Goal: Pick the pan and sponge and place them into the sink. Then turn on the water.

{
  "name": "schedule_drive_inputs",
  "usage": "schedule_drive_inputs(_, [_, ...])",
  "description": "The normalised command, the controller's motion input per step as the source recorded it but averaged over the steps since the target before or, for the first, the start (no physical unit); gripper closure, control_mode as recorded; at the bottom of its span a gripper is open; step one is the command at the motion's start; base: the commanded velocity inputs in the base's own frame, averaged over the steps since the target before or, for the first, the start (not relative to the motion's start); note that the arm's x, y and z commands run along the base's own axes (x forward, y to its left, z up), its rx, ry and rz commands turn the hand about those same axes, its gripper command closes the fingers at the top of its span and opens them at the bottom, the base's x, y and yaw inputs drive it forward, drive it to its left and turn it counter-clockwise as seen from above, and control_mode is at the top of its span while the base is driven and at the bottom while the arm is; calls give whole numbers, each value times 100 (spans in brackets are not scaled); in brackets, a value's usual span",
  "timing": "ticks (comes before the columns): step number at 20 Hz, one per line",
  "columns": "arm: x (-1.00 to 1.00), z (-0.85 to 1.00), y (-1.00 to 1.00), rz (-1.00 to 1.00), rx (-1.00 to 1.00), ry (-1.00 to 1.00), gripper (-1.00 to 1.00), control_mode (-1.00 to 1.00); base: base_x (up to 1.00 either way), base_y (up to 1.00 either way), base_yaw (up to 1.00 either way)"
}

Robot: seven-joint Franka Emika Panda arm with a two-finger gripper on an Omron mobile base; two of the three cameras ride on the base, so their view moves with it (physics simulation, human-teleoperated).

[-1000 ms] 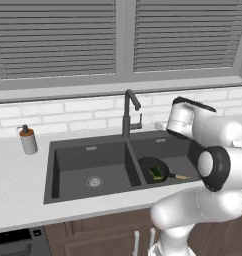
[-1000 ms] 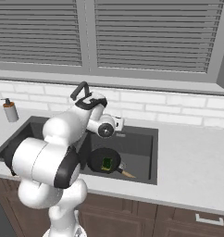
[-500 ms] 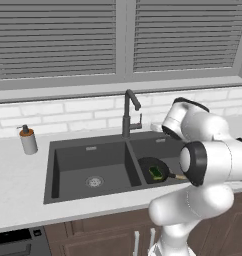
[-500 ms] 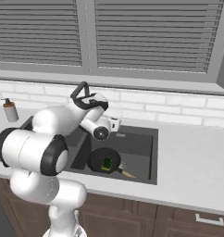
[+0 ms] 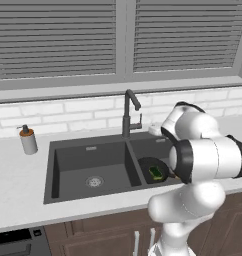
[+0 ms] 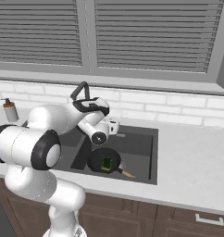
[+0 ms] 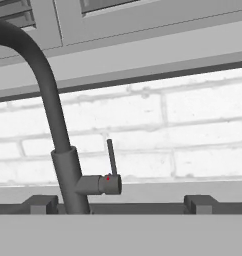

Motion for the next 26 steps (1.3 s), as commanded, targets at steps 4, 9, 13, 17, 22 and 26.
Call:
schedule_drive_inputs(4, [0, -13, 0, 0, 0, -3, -100, -100, 0, 0, 0])
schedule_drive_inputs(9, [2, 0, 1, 0, 0, -3, -100, -100, 0, 0, 0])
schedule_drive_inputs(13, [3, 0, 4, 0, 0, -5, -100, -100, 0, 0, 0])
schedule_drive_inputs(17, [9, 0, 9, 0, 0, -4, -100, -100, 0, 0, 0])
schedule_drive_inputs(22, [8, -7, 11, 0, 0, -2, -100, -100, 0, 0, 0])
schedule_drive_inputs(26, [14, -7, 3, 0, 0, -3, -100, -100, 0, 0, 0])
